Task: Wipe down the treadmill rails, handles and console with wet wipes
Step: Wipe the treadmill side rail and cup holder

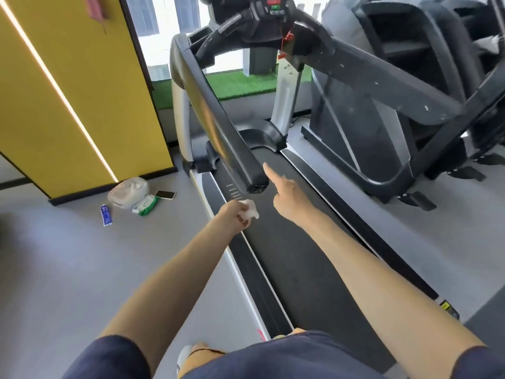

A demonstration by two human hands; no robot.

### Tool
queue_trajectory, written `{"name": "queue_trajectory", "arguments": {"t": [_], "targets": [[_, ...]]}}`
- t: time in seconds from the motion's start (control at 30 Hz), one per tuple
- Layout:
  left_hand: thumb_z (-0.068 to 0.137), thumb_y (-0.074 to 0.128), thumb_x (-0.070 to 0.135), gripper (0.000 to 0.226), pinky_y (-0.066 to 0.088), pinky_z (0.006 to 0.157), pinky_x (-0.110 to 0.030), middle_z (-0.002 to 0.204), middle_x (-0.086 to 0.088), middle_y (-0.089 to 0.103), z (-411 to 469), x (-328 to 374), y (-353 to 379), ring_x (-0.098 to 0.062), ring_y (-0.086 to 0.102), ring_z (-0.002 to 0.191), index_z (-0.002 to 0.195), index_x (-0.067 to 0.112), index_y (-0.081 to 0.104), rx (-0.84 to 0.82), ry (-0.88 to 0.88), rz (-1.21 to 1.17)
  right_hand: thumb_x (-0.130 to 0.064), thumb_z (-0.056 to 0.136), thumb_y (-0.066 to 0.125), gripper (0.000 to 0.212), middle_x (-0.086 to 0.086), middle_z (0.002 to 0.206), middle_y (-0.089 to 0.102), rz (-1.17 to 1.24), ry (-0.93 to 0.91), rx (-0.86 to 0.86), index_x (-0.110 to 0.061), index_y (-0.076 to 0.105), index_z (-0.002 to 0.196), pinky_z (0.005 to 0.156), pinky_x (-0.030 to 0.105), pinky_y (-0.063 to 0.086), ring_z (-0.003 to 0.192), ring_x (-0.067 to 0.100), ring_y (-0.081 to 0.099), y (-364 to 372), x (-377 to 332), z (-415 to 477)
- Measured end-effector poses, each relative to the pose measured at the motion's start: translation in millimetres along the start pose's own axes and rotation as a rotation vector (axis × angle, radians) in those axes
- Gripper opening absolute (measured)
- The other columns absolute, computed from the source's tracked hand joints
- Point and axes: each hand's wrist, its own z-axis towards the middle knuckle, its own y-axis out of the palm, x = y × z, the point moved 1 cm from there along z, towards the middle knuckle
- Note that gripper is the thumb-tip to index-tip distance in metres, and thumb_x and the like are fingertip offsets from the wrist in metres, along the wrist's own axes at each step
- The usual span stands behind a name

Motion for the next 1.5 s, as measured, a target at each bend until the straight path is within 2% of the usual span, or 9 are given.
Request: {"name": "queue_trajectory", "arguments": {"t": [0.1, 0.2, 0.37, 0.53, 0.7, 0.87, 1.03, 1.2, 1.5], "targets": [[0.097, 0.032, -0.010, 0.015, 0.038, 0.043, -0.017, 0.116, -0.026, 0.054, -9.3, 10.0, 17.6, -0.028, 0.061, 0.092, 0.105, -0.011, 0.045, -0.096, -0.011, -0.186, 0.015, 0.085, 0.030, 0.081, 0.018, 0.152, 0.031, -0.024, 0.002, -0.050, -0.022, 0.008, 0.154, 0.107, 0.028, 0.027, 0.146, 0.031, 0.012, -6.5, -3.1, -0.3], [0.095, 0.033, -0.012, 0.022, 0.039, 0.058, -0.024, 0.099, -0.022, 0.058, -16.5, 17.9, 25.8, -0.021, 0.056, 0.058, 0.080, -0.007, 0.048, -0.066, -0.030, -0.224, 0.012, 0.087, 0.031, 0.080, 0.021, 0.147, 0.037, -0.025, 0.020, -0.070, -0.023, 0.007, 0.154, 0.103, 0.028, 0.030, 0.146, 0.030, 0.015, -7.6, -3.2, -0.8], [0.093, 0.033, -0.015, 0.021, 0.041, 0.067, -0.022, 0.094, -0.015, 0.062, -32.0, 15.9, 26.9, -0.020, 0.052, 0.071, 0.084, -0.007, 0.051, -0.134, -0.122, -0.268, 0.011, 0.086, 0.032, 0.079, 0.026, 0.137, 0.044, 0.010, 0.020, -0.060, -0.023, 0.008, 0.154, 0.091, 0.021, 0.031, 0.138, 0.033, 0.028, -8.2, -3.1, -2.4], [0.096, 0.032, -0.005, 0.028, 0.042, 0.064, -0.020, 0.072, -0.006, 0.054, -47.8, 9.1, 8.1, -0.013, 0.052, 0.068, 0.085, 0.002, 0.057, -0.522, 0.281, 0.108, 0.014, 0.084, 0.029, 0.085, 0.017, 0.154, 0.027, 0.012, 0.001, -0.068, -0.029, 0.006, 0.154, 0.096, 0.023, 0.032, 0.147, 0.026, 0.013, -8.5, 1.8, 0.6], [0.095, 0.050, 0.000, 0.010, 0.049, 0.060, -0.024, 0.085, -0.007, 0.055, -30.8, 6.3, -19.8, -0.016, 0.057, 0.074, 0.098, 0.001, 0.059, -0.198, 0.253, 0.460, 0.016, 0.084, 0.027, 0.085, 0.018, 0.153, 0.029, -0.012, -0.019, -0.089, -0.026, 0.003, 0.154, 0.100, 0.026, 0.030, 0.147, 0.027, 0.007, -8.6, 1.3, 0.8], [0.096, 0.039, -0.008, 0.019, 0.043, 0.061, -0.026, 0.089, -0.012, 0.057, -19.9, 16.4, 7.7, -0.020, 0.056, 0.074, 0.109, -0.001, 0.051, -0.062, 0.092, 0.174, 0.015, 0.085, 0.028, 0.084, 0.021, 0.144, 0.039, -0.013, -0.015, -0.092, -0.024, 0.003, 0.154, 0.097, 0.026, 0.032, 0.147, 0.030, 0.009, -7.7, 2.1, 0.6], [0.094, 0.030, -0.015, 0.025, 0.035, 0.061, -0.022, 0.072, -0.016, 0.058, -32.9, 14.1, 27.2, -0.019, 0.046, 0.065, 0.080, -0.007, 0.048, -0.106, 0.032, -0.024, 0.012, 0.088, 0.033, 0.081, 0.024, 0.144, 0.039, -0.011, -0.019, -0.098, -0.025, 0.003, 0.154, 0.105, 0.032, 0.031, 0.147, 0.030, 0.008, -8.0, 3.9, 0.8], [0.095, 0.037, -0.005, 0.020, 0.044, 0.053, -0.023, 0.081, -0.010, 0.056, -42.7, 9.1, 11.2, -0.015, 0.056, 0.062, 0.100, -0.002, 0.056, -0.297, 0.156, 0.151, 0.014, 0.085, 0.031, 0.084, 0.019, 0.151, 0.032, -0.004, -0.030, -0.103, -0.026, 0.003, 0.154, 0.109, 0.032, 0.029, 0.147, 0.029, 0.007, -7.2, 5.8, 3.3], [0.096, 0.035, -0.010, 0.018, 0.041, 0.057, -0.025, 0.088, -0.015, 0.054, -22.1, 14.8, 14.0, -0.021, 0.053, 0.070, 0.097, 0.000, 0.050, -0.052, 0.036, 0.012, 0.017, 0.083, 0.027, 0.087, 0.021, 0.146, 0.038, 0.007, -0.030, -0.103, -0.027, 0.003, 0.154, 0.105, 0.030, 0.030, 0.147, 0.027, 0.005, -7.2, 7.6, 3.3]]}}
